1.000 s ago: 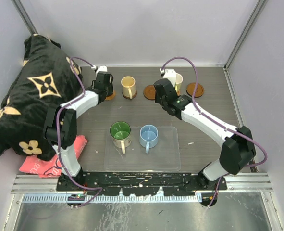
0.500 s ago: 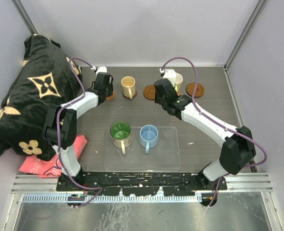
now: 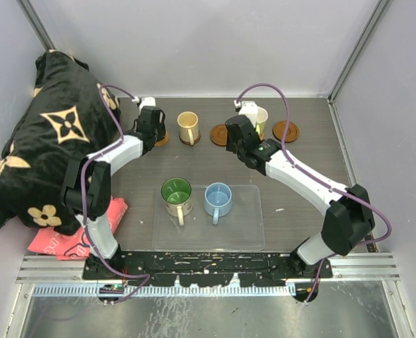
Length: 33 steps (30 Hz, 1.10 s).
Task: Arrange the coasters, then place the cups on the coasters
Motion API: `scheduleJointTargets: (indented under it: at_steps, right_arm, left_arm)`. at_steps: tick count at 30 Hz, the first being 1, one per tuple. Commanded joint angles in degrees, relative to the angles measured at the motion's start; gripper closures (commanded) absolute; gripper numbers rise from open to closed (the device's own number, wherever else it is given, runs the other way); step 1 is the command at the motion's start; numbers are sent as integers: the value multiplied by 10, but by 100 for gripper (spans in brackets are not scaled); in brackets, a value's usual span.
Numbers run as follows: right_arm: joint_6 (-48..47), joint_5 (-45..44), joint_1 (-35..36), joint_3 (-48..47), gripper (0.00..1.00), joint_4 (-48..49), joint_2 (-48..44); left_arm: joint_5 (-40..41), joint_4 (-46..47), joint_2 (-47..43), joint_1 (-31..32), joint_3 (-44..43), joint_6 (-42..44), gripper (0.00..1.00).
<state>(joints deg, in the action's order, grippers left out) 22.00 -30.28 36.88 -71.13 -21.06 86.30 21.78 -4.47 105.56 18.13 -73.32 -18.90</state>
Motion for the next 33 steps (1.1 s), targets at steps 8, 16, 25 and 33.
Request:
scheduleJointTargets:
  at_steps: [8, 16, 25, 33]
  right_arm:
    - [12, 1, -3, -1, 54, 14, -19]
    - [13, 5, -3, 3, 54, 18, -24]
    - [20, 17, -1, 14, 54, 18, -45]
    - [45, 10, 41, 42, 54, -30, -102]
  left_arm:
    - [30, 32, -44, 3, 2, -6, 69]
    - [33, 22, -79, 4, 22, -10, 61]
    - [32, -5, -126, 11, 44, -10, 51]
    - [16, -83, -193, 15, 25, -16, 47]
